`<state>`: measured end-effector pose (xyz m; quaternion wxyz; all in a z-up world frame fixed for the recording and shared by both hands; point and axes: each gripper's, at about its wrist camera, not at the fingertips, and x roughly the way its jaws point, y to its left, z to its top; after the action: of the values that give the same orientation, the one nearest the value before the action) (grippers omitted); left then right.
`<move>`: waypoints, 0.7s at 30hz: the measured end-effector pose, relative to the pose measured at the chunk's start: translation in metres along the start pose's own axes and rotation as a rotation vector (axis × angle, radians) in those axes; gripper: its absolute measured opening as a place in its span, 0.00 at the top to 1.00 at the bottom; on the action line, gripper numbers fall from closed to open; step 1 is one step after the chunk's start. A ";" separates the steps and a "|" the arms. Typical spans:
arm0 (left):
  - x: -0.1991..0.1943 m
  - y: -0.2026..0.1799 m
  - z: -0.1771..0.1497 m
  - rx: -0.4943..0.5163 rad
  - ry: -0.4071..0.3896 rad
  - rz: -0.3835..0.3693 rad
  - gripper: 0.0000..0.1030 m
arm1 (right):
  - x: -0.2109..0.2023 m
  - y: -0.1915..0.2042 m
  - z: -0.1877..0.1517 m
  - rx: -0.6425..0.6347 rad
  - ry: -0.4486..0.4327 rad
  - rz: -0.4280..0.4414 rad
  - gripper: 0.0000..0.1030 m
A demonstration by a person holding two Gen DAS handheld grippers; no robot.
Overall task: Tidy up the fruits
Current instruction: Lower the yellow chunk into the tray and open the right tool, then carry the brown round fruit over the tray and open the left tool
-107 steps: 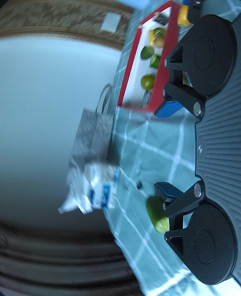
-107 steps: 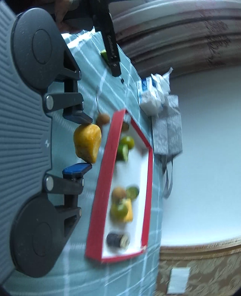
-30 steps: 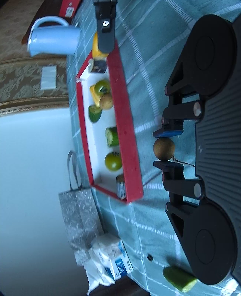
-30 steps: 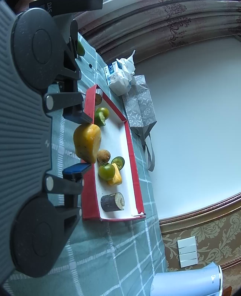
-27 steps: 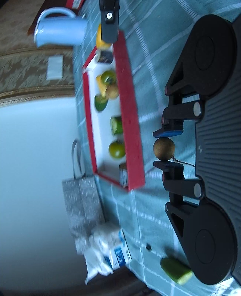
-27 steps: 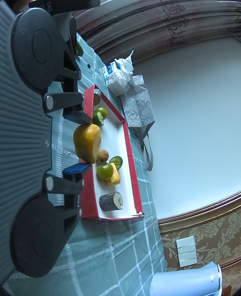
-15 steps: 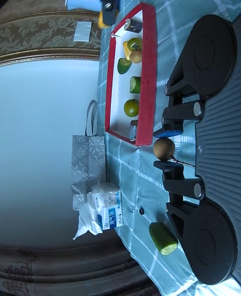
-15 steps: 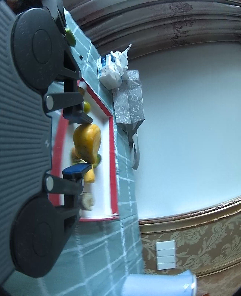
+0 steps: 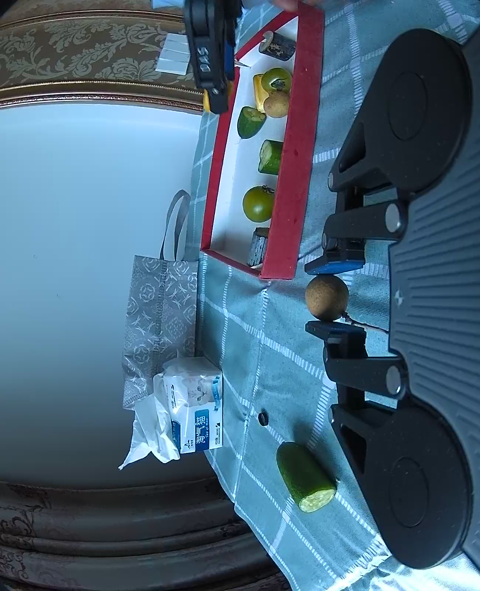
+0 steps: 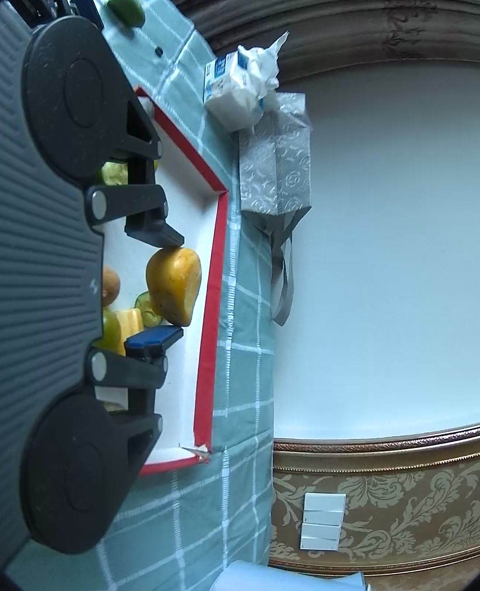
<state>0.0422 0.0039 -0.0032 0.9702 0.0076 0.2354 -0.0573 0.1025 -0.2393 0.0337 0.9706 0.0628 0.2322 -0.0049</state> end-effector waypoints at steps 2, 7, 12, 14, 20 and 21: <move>0.001 0.000 0.000 0.000 0.006 -0.003 0.75 | 0.008 0.002 -0.002 -0.003 0.007 -0.012 0.57; 0.002 0.001 0.000 -0.003 0.012 -0.005 0.75 | 0.012 0.000 -0.009 0.010 -0.009 -0.045 0.31; 0.003 0.002 0.000 -0.009 0.016 -0.004 0.75 | -0.017 -0.010 -0.012 0.055 -0.057 -0.017 0.26; 0.002 0.002 0.000 -0.009 0.013 -0.002 0.75 | -0.038 -0.012 -0.018 0.048 -0.078 -0.002 0.20; 0.003 0.001 0.000 -0.002 0.010 0.004 0.75 | -0.095 -0.013 -0.060 0.008 -0.085 0.036 0.17; 0.004 0.000 0.000 0.001 0.014 0.005 0.75 | -0.100 -0.014 -0.068 0.007 -0.079 0.036 0.17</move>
<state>0.0454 0.0037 -0.0052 0.9687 0.0093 0.2420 -0.0549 -0.0182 -0.2471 0.0169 0.9787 0.0703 0.1925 0.0091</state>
